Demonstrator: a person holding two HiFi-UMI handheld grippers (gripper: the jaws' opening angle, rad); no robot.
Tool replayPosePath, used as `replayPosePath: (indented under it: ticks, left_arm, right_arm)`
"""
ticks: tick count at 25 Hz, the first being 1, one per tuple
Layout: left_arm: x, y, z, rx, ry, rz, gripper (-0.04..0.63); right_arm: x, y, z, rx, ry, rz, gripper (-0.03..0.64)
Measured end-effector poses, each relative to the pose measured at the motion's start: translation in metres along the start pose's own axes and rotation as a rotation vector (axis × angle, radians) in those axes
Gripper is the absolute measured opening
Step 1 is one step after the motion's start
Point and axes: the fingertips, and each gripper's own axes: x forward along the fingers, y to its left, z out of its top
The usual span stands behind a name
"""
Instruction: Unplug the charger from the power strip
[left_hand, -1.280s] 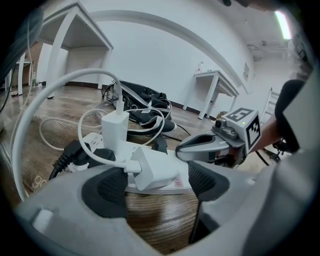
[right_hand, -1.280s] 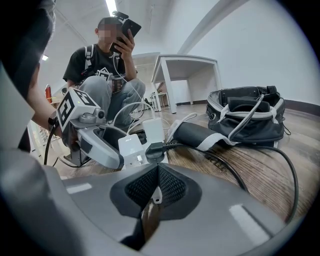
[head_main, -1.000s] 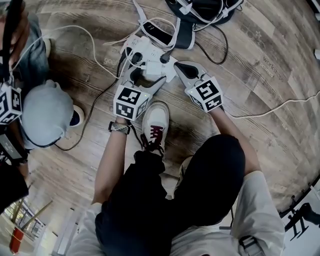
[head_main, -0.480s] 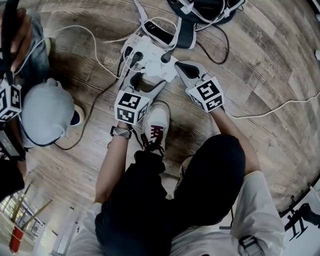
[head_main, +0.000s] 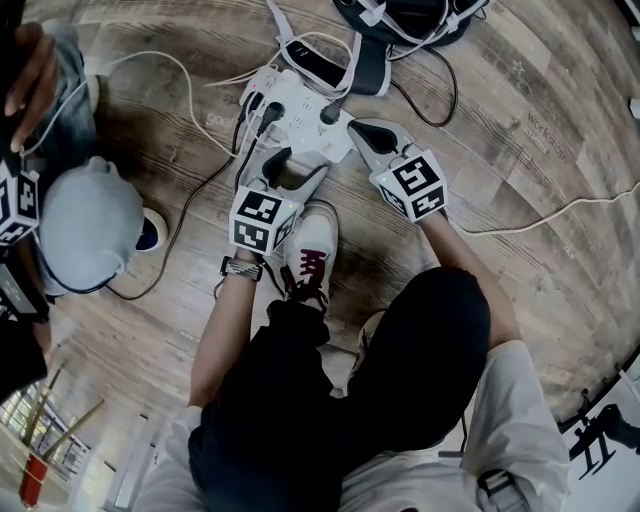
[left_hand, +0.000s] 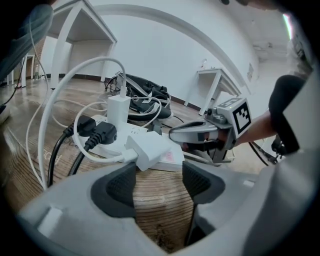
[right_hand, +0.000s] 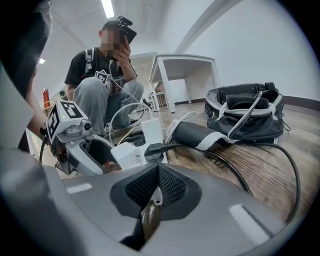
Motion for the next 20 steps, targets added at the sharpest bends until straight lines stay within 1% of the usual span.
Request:
replayPosePath:
  ticks: [2,5,8,11,13,15,20]
  left_arm:
    - [-0.003,0.004,0.000,0.002,0.002,0.019,0.269]
    - [-0.008,0.007,-0.001,0.005,0.000,0.041,0.231]
    - [-0.013,0.010,-0.001,0.014,-0.003,0.061,0.190]
    - [-0.019,0.012,0.003,0.016,-0.025,0.083,0.136]
    - [-0.022,0.016,0.005,0.023,-0.032,0.107,0.130]
    - [-0.026,0.019,0.009,0.033,-0.042,0.125,0.110]
    - [-0.034,0.019,0.024,0.043,-0.083,0.145,0.100]
  right_arm:
    - [0.001,-0.001,0.001,0.042,0.003,0.002,0.002]
    - [0.000,-0.003,0.002,0.084,0.005,-0.006,0.002]
    - [0.001,-0.001,0.001,0.085,0.018,-0.014,0.002]
    - [0.000,0.003,0.000,0.077,0.030,-0.007,0.002]
    - [-0.002,0.004,0.003,0.074,0.018,-0.011,0.002]
    - [-0.005,0.002,0.010,0.066,-0.005,-0.021,0.002]
    - [-0.015,-0.005,0.021,0.060,-0.039,-0.050,0.002]
